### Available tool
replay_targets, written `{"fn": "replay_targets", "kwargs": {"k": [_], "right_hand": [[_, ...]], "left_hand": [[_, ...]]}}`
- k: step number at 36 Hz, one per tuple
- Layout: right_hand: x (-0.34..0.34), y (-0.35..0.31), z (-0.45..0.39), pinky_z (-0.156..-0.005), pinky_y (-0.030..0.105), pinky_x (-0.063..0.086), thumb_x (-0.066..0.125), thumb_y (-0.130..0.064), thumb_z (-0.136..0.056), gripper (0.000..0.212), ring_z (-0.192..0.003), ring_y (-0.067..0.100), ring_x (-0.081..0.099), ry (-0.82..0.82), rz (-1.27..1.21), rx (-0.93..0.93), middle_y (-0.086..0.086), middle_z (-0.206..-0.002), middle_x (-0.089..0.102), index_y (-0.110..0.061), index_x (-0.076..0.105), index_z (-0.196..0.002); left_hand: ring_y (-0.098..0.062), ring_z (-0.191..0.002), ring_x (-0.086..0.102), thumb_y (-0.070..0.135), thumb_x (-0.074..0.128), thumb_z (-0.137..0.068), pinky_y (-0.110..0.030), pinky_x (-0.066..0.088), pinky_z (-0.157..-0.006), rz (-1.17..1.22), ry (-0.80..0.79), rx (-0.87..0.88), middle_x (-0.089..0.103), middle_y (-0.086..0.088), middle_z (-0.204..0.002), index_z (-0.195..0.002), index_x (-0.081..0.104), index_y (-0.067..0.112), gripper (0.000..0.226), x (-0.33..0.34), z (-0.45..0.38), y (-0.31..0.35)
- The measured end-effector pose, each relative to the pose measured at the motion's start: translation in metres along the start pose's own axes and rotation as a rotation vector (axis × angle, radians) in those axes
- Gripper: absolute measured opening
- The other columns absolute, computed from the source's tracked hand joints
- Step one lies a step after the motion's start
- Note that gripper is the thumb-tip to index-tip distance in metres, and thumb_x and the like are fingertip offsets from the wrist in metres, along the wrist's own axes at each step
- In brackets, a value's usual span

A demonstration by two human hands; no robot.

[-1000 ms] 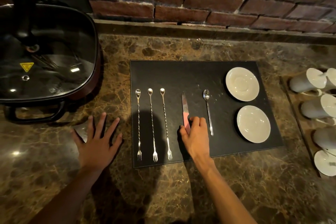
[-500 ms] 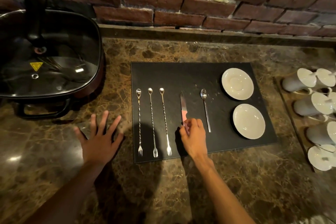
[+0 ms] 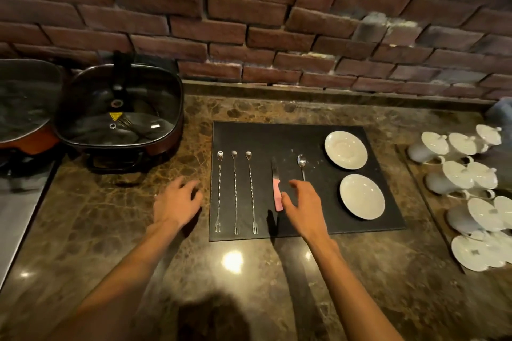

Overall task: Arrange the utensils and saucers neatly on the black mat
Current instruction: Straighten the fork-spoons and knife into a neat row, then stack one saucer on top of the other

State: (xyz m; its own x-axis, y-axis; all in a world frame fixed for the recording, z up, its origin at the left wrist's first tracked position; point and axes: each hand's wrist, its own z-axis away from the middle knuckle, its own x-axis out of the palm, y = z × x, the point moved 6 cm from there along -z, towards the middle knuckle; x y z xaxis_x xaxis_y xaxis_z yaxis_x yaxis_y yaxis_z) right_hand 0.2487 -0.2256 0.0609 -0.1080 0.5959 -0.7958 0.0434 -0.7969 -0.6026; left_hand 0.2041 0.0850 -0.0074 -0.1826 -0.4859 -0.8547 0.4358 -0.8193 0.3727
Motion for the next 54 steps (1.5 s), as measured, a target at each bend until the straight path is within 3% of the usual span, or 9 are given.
{"fn": "replay_targets", "kwargs": {"k": [5, 13, 23, 27, 29, 32, 45, 50, 54], "right_hand": [[-0.026, 0.007, 0.013, -0.102, 0.029, 0.041, 0.066, -0.036, -0.089, 0.049, -0.12, 0.019, 0.056, 0.003, 0.014, -0.055, 0.004, -0.129, 0.058, -0.014, 0.056, -0.131], [-0.072, 0.06, 0.035, -0.098, 0.024, 0.041, 0.073, -0.051, -0.08, 0.065, -0.12, 0.015, 0.056, -0.057, -0.027, 0.014, 0.001, -0.133, 0.057, -0.02, 0.054, -0.134], [-0.142, 0.178, 0.028, -0.087, 0.03, 0.054, 0.083, -0.045, -0.072, 0.067, -0.103, 0.018, 0.064, -0.132, -0.172, 0.185, 0.002, -0.125, 0.064, -0.018, 0.059, -0.129], [-0.166, 0.227, 0.014, -0.068, 0.015, 0.048, 0.083, -0.046, -0.071, 0.069, -0.094, 0.014, 0.066, -0.203, -0.181, 0.215, 0.002, -0.112, 0.068, -0.018, 0.058, -0.129], [-0.176, 0.249, 0.005, -0.075, 0.02, 0.052, 0.084, -0.044, -0.071, 0.07, -0.093, 0.014, 0.068, -0.228, -0.194, 0.23, 0.003, -0.106, 0.07, -0.016, 0.058, -0.129], [-0.189, 0.277, -0.005, -0.071, 0.019, 0.054, 0.085, -0.04, -0.071, 0.066, -0.092, 0.013, 0.069, -0.268, -0.243, 0.262, 0.002, -0.105, 0.071, -0.015, 0.06, -0.126], [-0.192, 0.331, -0.065, -0.1, 0.039, 0.053, 0.089, -0.017, -0.069, 0.067, -0.106, 0.024, 0.068, -0.379, -0.45, 0.436, 0.012, -0.114, 0.069, 0.0, 0.06, -0.127], [-0.179, 0.341, -0.092, -0.098, 0.032, 0.053, 0.087, -0.02, -0.072, 0.063, -0.106, 0.026, 0.069, -0.396, -0.441, 0.486, 0.016, -0.111, 0.072, -0.001, 0.06, -0.125], [-0.168, 0.35, -0.109, -0.094, 0.035, 0.056, 0.085, -0.024, -0.074, 0.061, -0.098, 0.025, 0.072, -0.424, -0.442, 0.537, 0.013, -0.103, 0.074, -0.003, 0.059, -0.125]], "left_hand": [[-0.022, -0.153, 0.03, 0.046, 0.044, -0.104, -0.048, 0.035, -0.118, 0.003, 0.154, 0.2, 0.033, -0.001, -0.166, -0.148, 0.051, 0.034, 0.047, -0.01, 0.04, 0.048], [-0.018, -0.144, 0.044, 0.036, 0.063, -0.099, -0.036, 0.033, -0.12, 0.239, 0.045, 0.308, 0.049, 0.002, -0.154, -0.136, 0.066, 0.022, 0.04, 0.036, 0.077, 0.12], [-0.013, -0.114, 0.063, 0.023, 0.072, -0.094, 0.005, 0.032, -0.085, 0.455, -0.174, 0.222, 0.072, -0.007, -0.123, -0.12, 0.076, 0.01, 0.029, 0.107, 0.101, 0.25], [-0.019, -0.114, 0.068, 0.021, 0.075, -0.091, -0.016, 0.045, -0.096, 0.577, -0.201, 0.13, 0.073, -0.009, -0.122, -0.12, 0.075, 0.008, 0.031, 0.132, 0.103, 0.297], [-0.017, -0.112, 0.068, 0.021, 0.076, -0.09, -0.018, 0.047, -0.096, 0.606, -0.221, 0.086, 0.074, -0.008, -0.121, -0.122, 0.074, 0.009, 0.034, 0.143, 0.102, 0.318], [-0.014, -0.103, 0.065, 0.016, 0.077, -0.089, -0.003, 0.046, -0.079, 0.676, -0.215, 0.017, 0.073, -0.012, -0.12, -0.124, 0.072, 0.005, 0.037, 0.156, 0.101, 0.341], [-0.032, -0.13, 0.058, 0.012, 0.078, -0.087, -0.049, 0.043, -0.115, 0.779, -0.289, -0.171, 0.065, -0.021, -0.128, -0.143, 0.056, 0.011, 0.06, 0.19, 0.073, 0.377], [-0.031, -0.125, 0.059, 0.014, 0.076, -0.09, -0.046, 0.048, -0.111, 0.831, -0.308, -0.229, 0.061, -0.019, -0.133, -0.151, 0.046, 0.013, 0.068, 0.195, 0.04, 0.376], [-0.024, -0.108, 0.061, 0.009, 0.072, -0.092, -0.036, 0.056, -0.09, 0.871, -0.355, -0.241, 0.061, -0.012, -0.12, -0.155, 0.039, 0.01, 0.071, 0.203, 0.016, 0.382]]}}
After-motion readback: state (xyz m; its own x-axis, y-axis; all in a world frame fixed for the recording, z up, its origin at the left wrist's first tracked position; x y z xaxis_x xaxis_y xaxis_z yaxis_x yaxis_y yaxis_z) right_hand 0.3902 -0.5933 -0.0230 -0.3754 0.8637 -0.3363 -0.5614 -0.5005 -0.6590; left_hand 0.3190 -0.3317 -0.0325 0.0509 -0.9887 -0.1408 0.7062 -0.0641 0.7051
